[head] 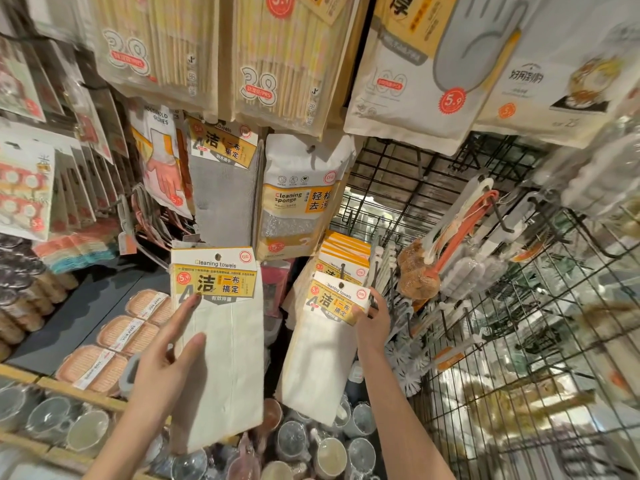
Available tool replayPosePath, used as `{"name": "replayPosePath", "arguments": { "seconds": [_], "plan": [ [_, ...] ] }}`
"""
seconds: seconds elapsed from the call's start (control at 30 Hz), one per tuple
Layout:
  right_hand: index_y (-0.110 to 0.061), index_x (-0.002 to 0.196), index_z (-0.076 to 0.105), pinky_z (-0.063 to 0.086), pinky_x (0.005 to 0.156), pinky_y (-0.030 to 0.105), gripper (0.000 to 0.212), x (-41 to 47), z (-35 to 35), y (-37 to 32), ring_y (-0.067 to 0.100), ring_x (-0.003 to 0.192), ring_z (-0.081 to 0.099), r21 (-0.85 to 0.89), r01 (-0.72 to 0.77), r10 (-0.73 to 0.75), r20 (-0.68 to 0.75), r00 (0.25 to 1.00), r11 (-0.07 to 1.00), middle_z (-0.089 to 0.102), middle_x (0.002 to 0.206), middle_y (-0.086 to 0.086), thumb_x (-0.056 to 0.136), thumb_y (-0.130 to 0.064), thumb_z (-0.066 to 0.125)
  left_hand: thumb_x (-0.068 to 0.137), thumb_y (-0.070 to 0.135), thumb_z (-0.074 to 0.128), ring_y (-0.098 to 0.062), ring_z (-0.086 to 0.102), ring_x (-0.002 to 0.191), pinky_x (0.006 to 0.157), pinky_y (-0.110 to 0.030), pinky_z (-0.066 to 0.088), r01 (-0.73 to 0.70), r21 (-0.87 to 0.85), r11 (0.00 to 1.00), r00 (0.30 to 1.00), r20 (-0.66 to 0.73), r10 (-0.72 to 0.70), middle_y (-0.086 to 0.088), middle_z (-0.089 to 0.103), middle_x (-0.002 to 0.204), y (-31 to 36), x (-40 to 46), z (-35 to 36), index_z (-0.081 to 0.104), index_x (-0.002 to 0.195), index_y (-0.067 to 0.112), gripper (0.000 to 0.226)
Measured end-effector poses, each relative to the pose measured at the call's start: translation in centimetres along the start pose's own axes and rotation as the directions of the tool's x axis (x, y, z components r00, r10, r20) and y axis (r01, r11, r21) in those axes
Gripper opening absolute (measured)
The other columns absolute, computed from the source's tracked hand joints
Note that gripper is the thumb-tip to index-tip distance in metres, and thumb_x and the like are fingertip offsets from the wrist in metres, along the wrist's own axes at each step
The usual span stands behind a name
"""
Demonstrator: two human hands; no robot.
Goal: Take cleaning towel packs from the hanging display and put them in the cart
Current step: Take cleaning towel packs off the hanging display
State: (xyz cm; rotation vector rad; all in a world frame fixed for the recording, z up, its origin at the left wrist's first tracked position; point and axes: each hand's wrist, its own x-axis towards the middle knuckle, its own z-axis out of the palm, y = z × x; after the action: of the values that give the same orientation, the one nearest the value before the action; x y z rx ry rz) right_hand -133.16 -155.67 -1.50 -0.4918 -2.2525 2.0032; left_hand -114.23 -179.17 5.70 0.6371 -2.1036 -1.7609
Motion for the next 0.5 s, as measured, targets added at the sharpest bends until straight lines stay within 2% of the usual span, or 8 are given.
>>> {"name": "replayPosePath", "arguments": {
  "seconds": [0.07,0.1,0.17,0.23,0.33,0.43,0.5],
  "plan": [
    [-0.017,0.125,0.053,0.05,0.089,0.04,0.047,0.1,0.3,-0.4,0.021,0.111,0.054,-0.036,0.026,-0.026,0.004,1.0,0.999,0.056,0.123,0.005,0.084,0.005,0.058,0.092,0.012,0.056,0.039,0.029,0.103,0.102,-0.026,0.026,0.002,0.002,1.0,1.0,0.006,-0.002,0.036,0.039,0.131,0.0,0.0,0.1,0.043,0.133,0.046,0.055],
    [-0.015,0.126,0.052,0.048,0.089,0.038,0.047,0.2,0.6,-0.6,0.017,0.107,0.052,-0.066,0.04,-0.039,0.005,0.999,0.997,0.055,0.119,0.002,0.083,0.005,0.058,0.091,0.012,0.056,0.039,0.029,0.102,0.102,-0.026,0.026,0.002,0.003,1.0,1.0,0.008,-0.002,0.036,0.039,0.131,0.0,0.0,0.2,0.043,0.133,0.046,0.055],
    [-0.012,0.128,0.051,0.044,0.083,0.032,0.048,0.6,1.2,-1.0,0.016,0.104,0.052,-0.129,0.058,-0.06,-0.008,0.998,0.99,0.055,0.114,0.002,0.083,0.004,0.058,0.091,0.012,0.056,0.039,0.029,0.103,0.103,-0.027,0.026,-0.002,0.004,1.0,1.0,0.014,0.002,0.036,0.039,0.132,0.0,-0.1,0.2,0.043,0.132,0.047,0.055],
    [-0.013,0.124,0.052,0.049,0.076,0.034,0.047,1.0,1.6,-1.1,0.024,0.1,0.06,-0.142,0.075,-0.078,-0.017,0.997,0.987,0.062,0.116,0.01,0.081,0.006,0.057,0.091,0.013,0.056,0.037,0.029,0.106,0.104,-0.027,0.025,0.002,0.0,1.0,1.0,0.018,-0.002,0.035,0.04,0.133,-0.1,-0.1,0.2,0.043,0.132,0.047,0.055],
    [-0.012,0.12,0.051,0.05,0.061,0.035,0.044,1.3,2.1,-1.2,0.019,0.074,0.061,-0.178,0.118,-0.123,-0.017,0.992,0.977,0.067,0.105,0.013,0.081,0.009,0.054,0.091,0.012,0.056,0.035,0.029,0.108,0.106,-0.027,0.024,0.007,-0.009,1.0,1.0,0.012,-0.007,0.035,0.04,0.135,-0.1,-0.1,0.0,0.044,0.131,0.049,0.056],
    [-0.012,0.12,0.051,0.05,0.062,0.035,0.043,1.6,2.1,-1.2,0.023,0.084,0.063,-0.2,0.143,-0.149,-0.018,0.989,0.969,0.065,0.107,0.011,0.082,0.008,0.054,0.091,0.009,0.056,0.036,0.03,0.108,0.105,-0.025,0.024,-0.011,-0.002,1.0,1.0,0.007,0.011,0.036,0.04,0.133,0.2,-0.2,-0.1,0.044,0.128,0.05,0.056],
    [-0.009,0.121,0.051,0.046,0.06,0.026,0.04,1.5,1.9,-1.3,0.019,0.09,0.059,-0.204,0.154,-0.16,-0.013,0.987,0.967,0.063,0.11,0.011,0.084,0.006,0.056,0.092,0.007,0.055,0.037,0.029,0.106,0.104,-0.024,0.024,-0.016,0.002,1.0,1.0,0.001,0.016,0.036,0.039,0.131,0.4,-0.3,-0.1,0.044,0.127,0.049,0.056]
  ]
}}
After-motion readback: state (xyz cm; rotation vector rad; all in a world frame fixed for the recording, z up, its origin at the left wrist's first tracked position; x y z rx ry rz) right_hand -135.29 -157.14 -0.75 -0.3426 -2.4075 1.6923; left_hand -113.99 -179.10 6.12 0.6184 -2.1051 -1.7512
